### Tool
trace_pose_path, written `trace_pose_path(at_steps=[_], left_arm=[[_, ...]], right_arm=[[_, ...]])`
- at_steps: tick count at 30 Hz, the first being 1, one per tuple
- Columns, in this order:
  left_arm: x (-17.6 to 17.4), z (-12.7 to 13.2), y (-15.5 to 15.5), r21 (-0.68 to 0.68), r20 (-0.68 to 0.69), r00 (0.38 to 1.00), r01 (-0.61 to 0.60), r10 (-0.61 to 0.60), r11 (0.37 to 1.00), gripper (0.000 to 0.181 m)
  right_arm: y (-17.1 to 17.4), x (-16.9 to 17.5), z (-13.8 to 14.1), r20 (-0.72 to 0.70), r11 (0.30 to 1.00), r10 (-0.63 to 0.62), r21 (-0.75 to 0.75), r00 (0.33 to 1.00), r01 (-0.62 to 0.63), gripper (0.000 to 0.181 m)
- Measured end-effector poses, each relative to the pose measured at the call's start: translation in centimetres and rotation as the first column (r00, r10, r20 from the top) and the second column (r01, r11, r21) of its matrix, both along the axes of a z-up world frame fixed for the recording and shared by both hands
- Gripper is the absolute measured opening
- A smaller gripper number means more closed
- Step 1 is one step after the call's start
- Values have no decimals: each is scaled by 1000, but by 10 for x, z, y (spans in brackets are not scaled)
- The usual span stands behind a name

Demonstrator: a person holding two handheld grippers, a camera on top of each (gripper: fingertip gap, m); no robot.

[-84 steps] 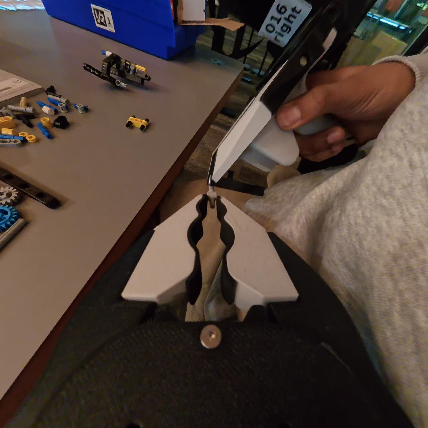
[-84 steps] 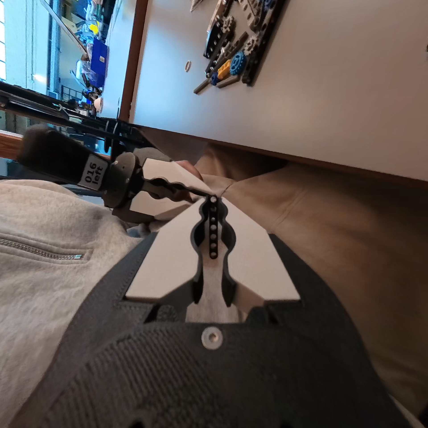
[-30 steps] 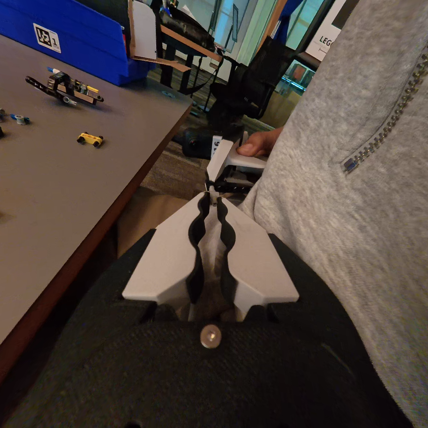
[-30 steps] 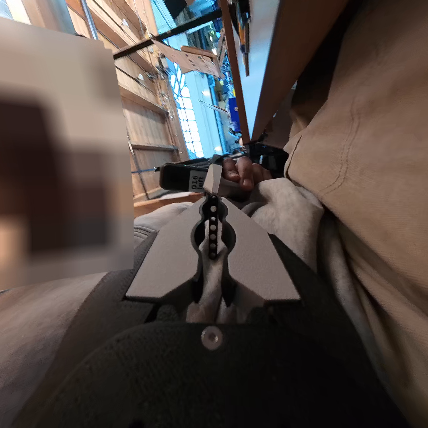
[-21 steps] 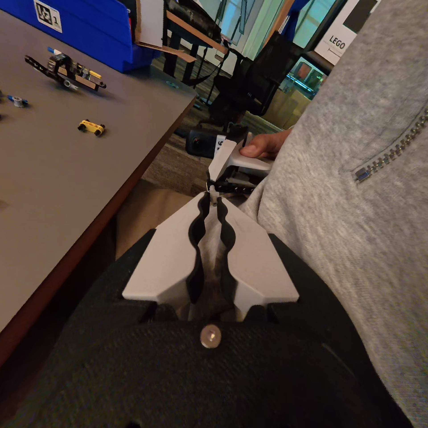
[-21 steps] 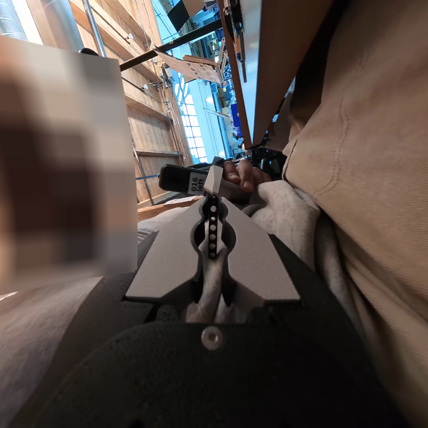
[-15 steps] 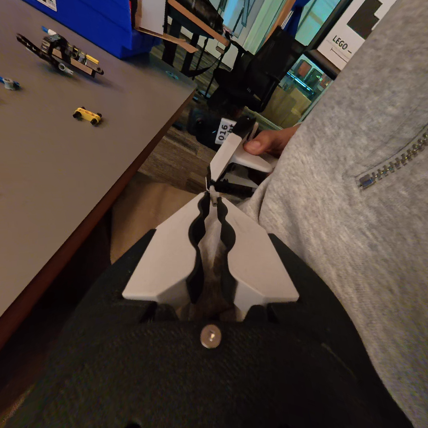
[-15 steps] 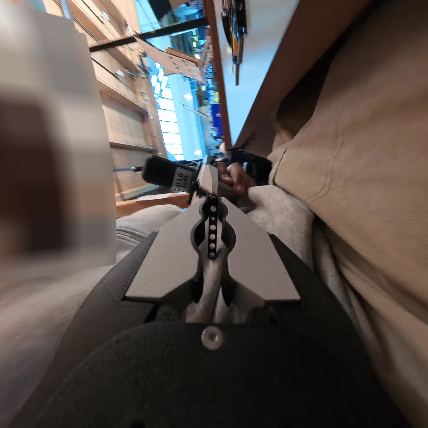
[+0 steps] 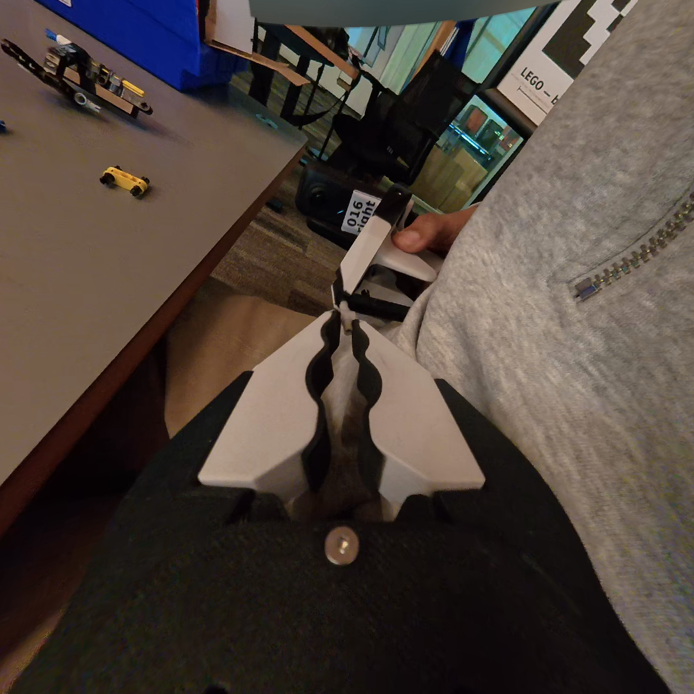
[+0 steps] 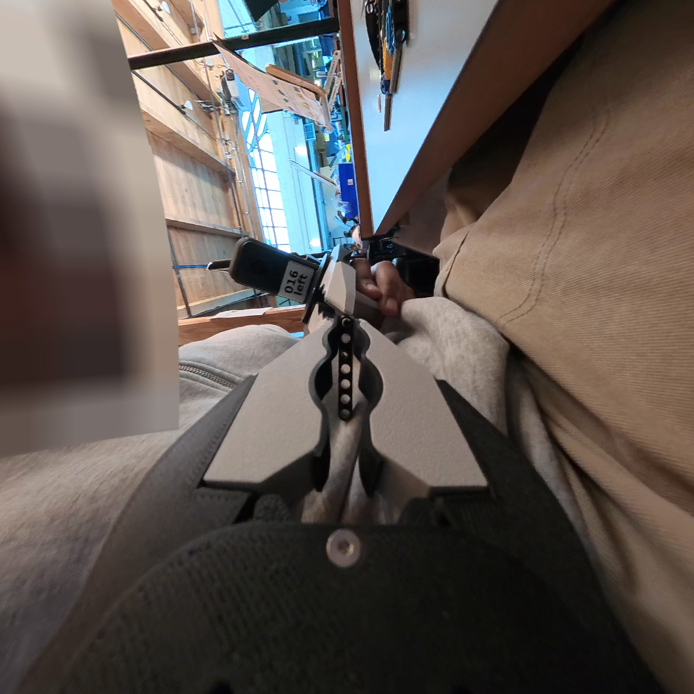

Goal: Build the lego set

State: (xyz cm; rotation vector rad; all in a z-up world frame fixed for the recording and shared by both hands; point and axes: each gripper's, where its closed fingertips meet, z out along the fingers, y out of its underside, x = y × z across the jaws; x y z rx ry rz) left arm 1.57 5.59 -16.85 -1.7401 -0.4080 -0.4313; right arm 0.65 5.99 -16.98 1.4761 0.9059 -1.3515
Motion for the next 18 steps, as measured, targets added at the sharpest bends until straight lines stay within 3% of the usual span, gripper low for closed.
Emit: trace_pose_path(at_steps=[18], left_arm=[[5,-1,1,3,-11,1000,16,-16,1000,5]], right_arm=[[-2,5,1,9,1000,17,-4,1000,-17,5]])
